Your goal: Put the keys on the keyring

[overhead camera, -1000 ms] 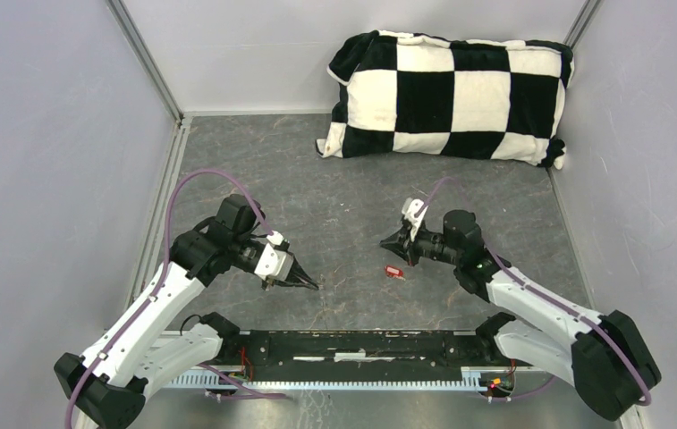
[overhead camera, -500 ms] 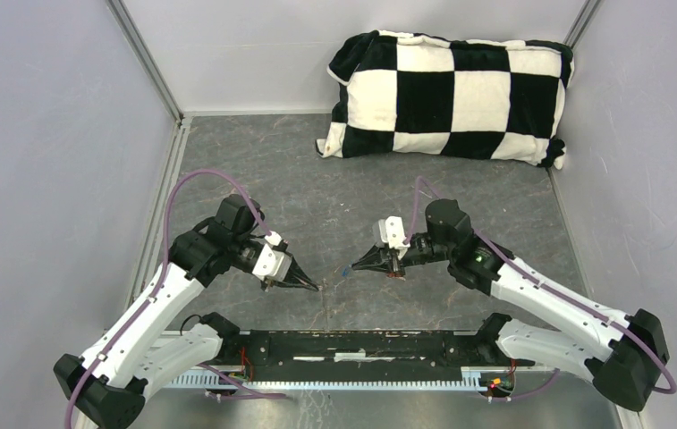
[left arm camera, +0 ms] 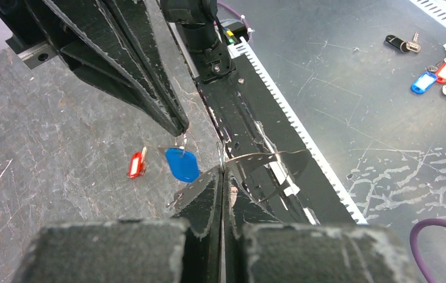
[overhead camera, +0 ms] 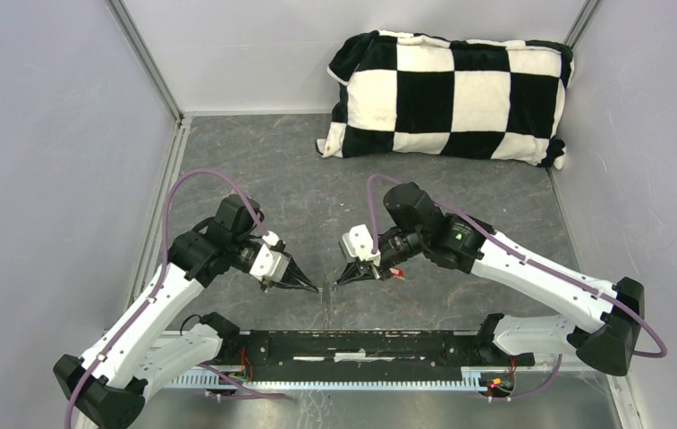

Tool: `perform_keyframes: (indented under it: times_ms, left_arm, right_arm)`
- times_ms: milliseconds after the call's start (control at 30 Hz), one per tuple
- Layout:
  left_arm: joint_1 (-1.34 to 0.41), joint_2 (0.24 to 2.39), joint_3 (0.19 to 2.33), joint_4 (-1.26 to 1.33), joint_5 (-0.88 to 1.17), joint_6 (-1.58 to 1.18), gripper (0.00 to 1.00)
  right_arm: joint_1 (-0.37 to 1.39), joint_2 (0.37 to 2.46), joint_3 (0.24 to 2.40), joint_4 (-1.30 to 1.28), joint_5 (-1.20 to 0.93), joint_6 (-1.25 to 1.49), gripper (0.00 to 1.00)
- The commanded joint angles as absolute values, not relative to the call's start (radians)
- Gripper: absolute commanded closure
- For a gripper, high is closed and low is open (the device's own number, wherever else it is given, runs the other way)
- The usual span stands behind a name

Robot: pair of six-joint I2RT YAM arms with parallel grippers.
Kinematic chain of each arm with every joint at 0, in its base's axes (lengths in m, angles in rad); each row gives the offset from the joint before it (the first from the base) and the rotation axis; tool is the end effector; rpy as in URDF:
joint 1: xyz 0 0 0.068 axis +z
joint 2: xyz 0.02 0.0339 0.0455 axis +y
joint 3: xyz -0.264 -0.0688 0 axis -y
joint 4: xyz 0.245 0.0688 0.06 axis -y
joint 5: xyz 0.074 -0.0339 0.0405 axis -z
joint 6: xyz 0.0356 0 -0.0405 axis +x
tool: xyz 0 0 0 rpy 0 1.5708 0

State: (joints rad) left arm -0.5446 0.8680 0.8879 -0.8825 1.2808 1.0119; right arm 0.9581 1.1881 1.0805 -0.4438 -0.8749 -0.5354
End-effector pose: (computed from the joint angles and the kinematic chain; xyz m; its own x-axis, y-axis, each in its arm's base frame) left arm 0.1088 -0.1058 0.3159 0.2331 0.1422 -0.9620 0.9121 -0.3752 0.1656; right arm 0.1237 0.2234 0.3410 0.2003 -0.2838 -0.9377 -0.9281 -0.3616 -0.0888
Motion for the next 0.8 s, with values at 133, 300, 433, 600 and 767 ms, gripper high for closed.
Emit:
perform_keyframes:
  times_ms: [133,300,433,600,767]
  left_arm:
    - [-0.542,0.847,0.923,-0.86,1.318,1.097,0.98]
    - [-0.542,0.822,0.91,-0.878,1.296,1.215,0.98]
    - [-0.545,0.81,0.908,-0.891,1.293,1.298,0.98]
    - [-0.562,0.811,0.91,-1.004,1.27,1.519,0.98]
    - [-0.576,0.813,0.914,-1.028,1.246,1.56,0.98]
  right_arm:
    - [1.01,1.245,1.223,-0.631,-0.853,-0.653,1.0]
    - [1.038,1.259,1.24,-0.644,-0.845,-0.66,1.0]
    - [1.058,1.264,1.257,-0.655,-0.827,-0.66,1.0]
    - [1.071,1.259,1.272,-0.661,-0.809,-0.667,1.0]
    - [1.074,1.259,1.283,-0.668,-0.792,-0.675,1.0]
